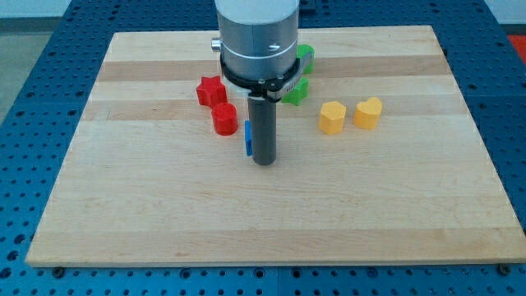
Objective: Move the red star closer to the red circle
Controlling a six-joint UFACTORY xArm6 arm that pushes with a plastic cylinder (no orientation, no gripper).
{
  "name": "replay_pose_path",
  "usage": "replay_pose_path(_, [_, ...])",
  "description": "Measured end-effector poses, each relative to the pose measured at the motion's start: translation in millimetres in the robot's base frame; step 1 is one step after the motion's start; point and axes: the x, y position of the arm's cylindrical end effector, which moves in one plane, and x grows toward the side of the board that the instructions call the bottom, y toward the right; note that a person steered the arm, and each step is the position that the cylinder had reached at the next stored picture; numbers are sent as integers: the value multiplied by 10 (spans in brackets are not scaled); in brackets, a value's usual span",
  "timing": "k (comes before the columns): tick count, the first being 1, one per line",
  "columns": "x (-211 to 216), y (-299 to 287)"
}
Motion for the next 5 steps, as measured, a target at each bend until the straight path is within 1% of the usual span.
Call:
replay_pose_path(1, [59,-160])
replay_pose_path(2, [29,-348])
replay_pose_path(5, [-165,-380])
